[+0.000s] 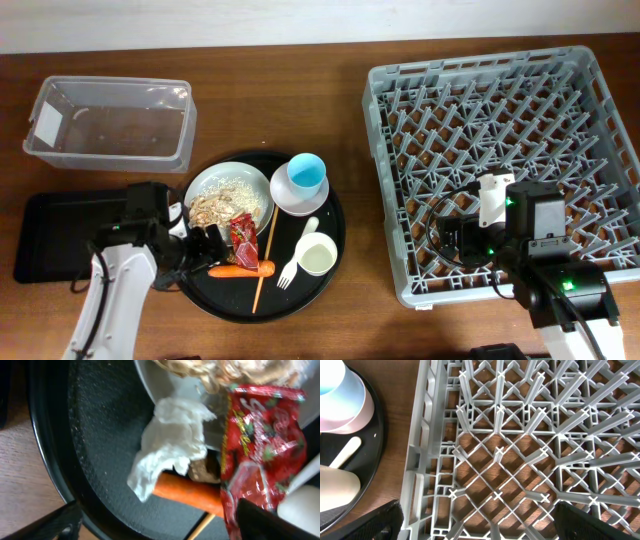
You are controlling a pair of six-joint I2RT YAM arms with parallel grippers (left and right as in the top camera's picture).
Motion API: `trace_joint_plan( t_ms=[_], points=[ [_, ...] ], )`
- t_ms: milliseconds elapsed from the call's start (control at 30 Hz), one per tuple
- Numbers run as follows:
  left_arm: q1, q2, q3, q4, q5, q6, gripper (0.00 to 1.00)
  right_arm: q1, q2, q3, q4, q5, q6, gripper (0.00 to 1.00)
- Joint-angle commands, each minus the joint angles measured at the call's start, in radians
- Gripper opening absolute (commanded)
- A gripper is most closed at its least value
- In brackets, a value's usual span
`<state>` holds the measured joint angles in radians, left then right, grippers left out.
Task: Sort waste into correct bins and load items into the dishwasher rack
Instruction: 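Reach the left gripper to the red wrapper and tissue and grasp them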
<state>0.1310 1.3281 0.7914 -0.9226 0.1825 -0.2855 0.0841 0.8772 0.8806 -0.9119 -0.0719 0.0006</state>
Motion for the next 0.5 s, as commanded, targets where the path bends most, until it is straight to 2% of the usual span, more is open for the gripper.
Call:
trace_joint_plan(
  t_ms=[0,33,200,367,467],
  points=[
    [0.008,0.056,0.015,0.029,-0.002,-0.021,0.89,0.006,0.001,0.021,0.003,0.005,0.008,0.99],
    [0.008,0.069,0.015,0.032,-0.003,-0.021,0.82,0.006,0.001,0.021,0.003,0.006,0.008,0.99],
    [0.008,0.121,0.015,0.037,-0.003,-0.021,0.67,0.006,0.001,0.021,0.003,0.006,0.008,0.99],
    [0.008,0.130,0.015,0.059,-0.003,-0.021,0.36,0.006,0.001,0.021,0.003,0.006,0.008,0.99],
    [0.008,0.130,0.016,0.068,-0.003,-0.021,0.30,0.006,0.001,0.021,0.003,0.005,0.008,0.99]
  ],
)
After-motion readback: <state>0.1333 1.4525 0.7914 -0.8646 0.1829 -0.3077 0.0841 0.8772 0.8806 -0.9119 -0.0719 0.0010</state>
